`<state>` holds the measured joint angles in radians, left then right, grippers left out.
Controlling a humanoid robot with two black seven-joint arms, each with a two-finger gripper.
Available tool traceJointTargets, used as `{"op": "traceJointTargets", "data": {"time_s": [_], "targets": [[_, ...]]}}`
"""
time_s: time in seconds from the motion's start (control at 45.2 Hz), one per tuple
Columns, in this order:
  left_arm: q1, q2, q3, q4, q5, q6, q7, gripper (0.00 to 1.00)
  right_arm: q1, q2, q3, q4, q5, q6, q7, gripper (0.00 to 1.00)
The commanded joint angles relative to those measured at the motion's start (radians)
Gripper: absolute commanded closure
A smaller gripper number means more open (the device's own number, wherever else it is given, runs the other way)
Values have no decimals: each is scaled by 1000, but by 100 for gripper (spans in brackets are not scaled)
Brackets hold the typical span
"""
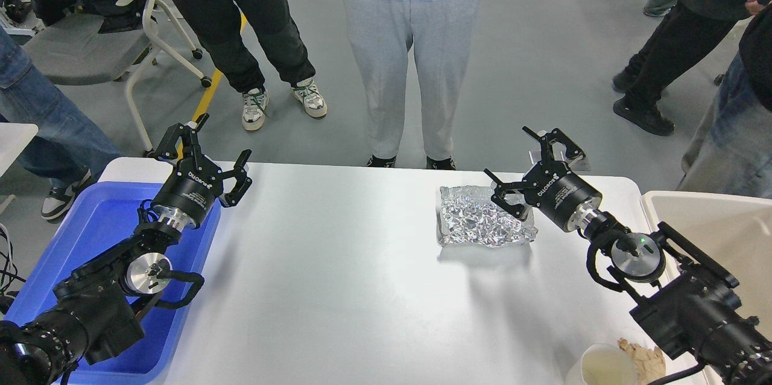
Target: Tidy desktop
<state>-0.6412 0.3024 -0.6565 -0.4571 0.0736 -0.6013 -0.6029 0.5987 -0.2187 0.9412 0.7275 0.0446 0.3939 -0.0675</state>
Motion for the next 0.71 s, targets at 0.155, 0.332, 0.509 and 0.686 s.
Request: {"op": "traceJointTargets", "data": {"time_s": [0.155,0.332,0.509,0.686], "targets": [[0,0,0,0,0,2,2,0,-2,-2,-1,6,0,0,-2,0],[0,0,0,0,0,2,2,0,-7,-2,-2,16,0,2,-2,0],[0,0,0,0,0,2,2,0,-10,-22,-4,59,-5,0,-5,0],[0,0,0,0,0,2,2,0,-17,-73,-15,147,-67,-15,-12,0]]}}
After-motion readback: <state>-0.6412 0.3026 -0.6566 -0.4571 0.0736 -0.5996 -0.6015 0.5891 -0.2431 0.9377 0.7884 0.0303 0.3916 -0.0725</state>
